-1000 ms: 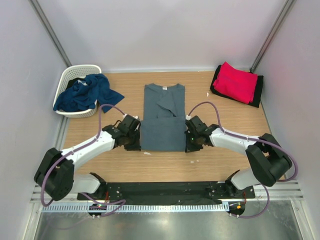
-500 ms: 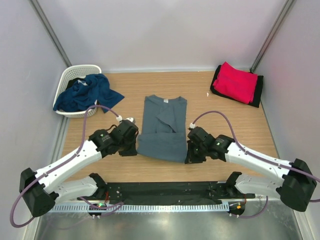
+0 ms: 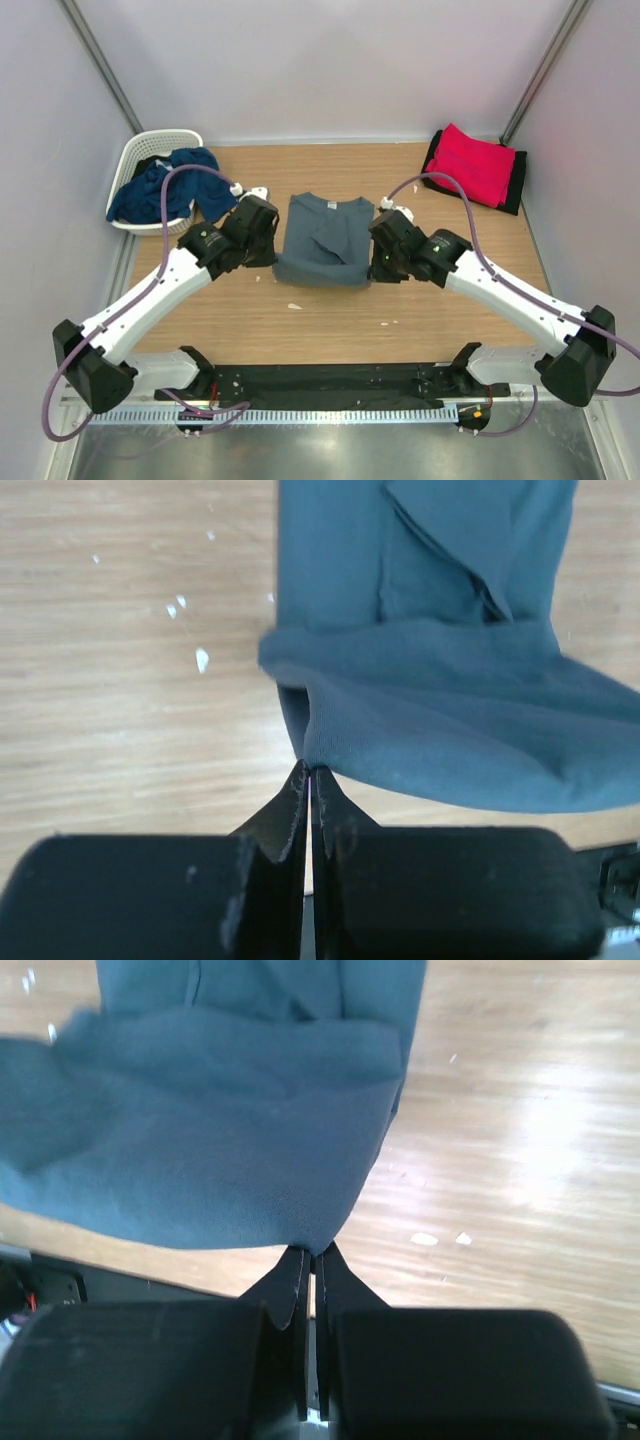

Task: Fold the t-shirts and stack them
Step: Fold the tshirt

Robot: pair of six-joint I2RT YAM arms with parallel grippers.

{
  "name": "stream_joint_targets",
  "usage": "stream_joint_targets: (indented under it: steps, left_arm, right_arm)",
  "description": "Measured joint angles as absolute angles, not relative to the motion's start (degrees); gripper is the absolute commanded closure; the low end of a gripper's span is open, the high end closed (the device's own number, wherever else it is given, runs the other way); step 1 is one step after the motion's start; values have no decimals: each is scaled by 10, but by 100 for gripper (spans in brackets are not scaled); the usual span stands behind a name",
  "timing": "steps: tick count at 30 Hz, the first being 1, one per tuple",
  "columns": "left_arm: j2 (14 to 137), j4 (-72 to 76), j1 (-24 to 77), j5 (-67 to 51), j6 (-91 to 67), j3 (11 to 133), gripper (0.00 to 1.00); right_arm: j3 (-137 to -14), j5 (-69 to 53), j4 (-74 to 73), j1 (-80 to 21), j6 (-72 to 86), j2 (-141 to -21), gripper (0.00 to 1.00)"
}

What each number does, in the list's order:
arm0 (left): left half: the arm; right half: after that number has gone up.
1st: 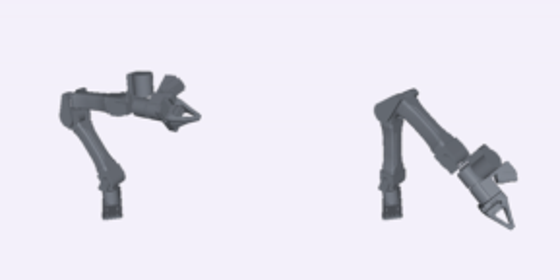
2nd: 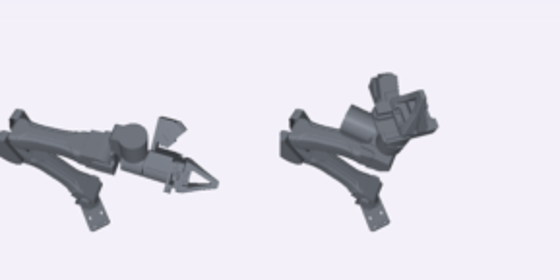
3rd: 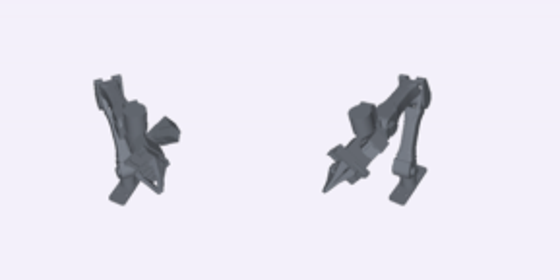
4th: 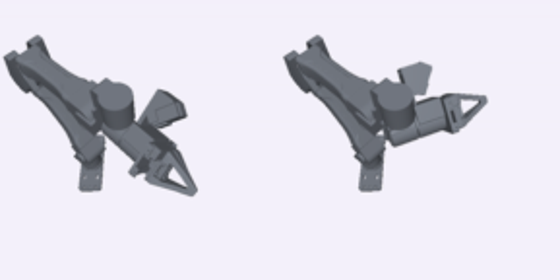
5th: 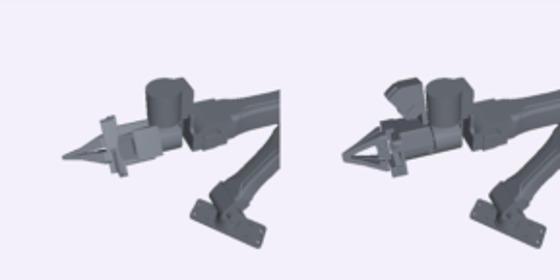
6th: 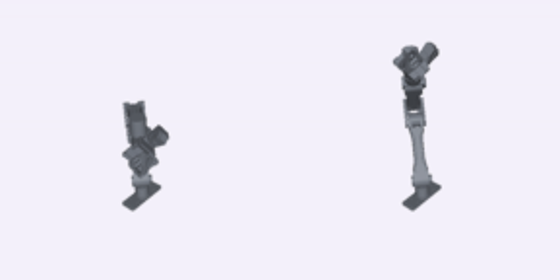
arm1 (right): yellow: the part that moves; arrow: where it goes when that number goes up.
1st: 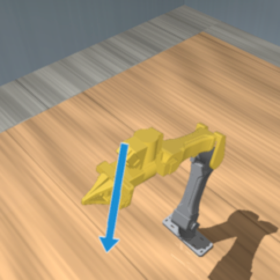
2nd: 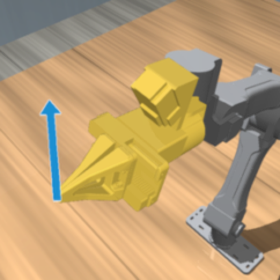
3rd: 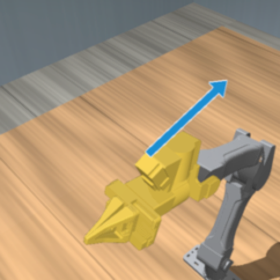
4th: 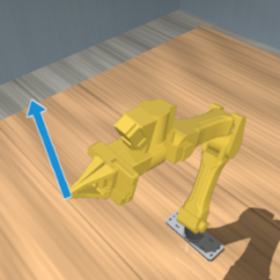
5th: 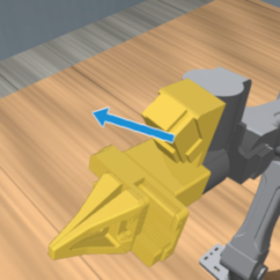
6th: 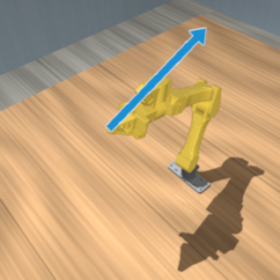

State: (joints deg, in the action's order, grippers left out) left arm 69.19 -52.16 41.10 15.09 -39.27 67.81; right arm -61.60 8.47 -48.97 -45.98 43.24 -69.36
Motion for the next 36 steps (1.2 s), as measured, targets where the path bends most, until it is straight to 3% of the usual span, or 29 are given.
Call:
stream_joint_targets:
  steps: [12, 23, 36]
  left_arm:
    - [821, -392, 310, 85, -324, 750, 100]
    - [982, -357, 261, 32, -301, 872, 100]
    - [1112, -358, 219, 18, -294, 941, 100]
  right_arm:
    - [-748, 95, -500, -326, 358, -790, 99]
    - [-831, 45, -467, -220, 308, -952, 99]
    - [-979, -17, -446, -184, 278, -1153, 99]
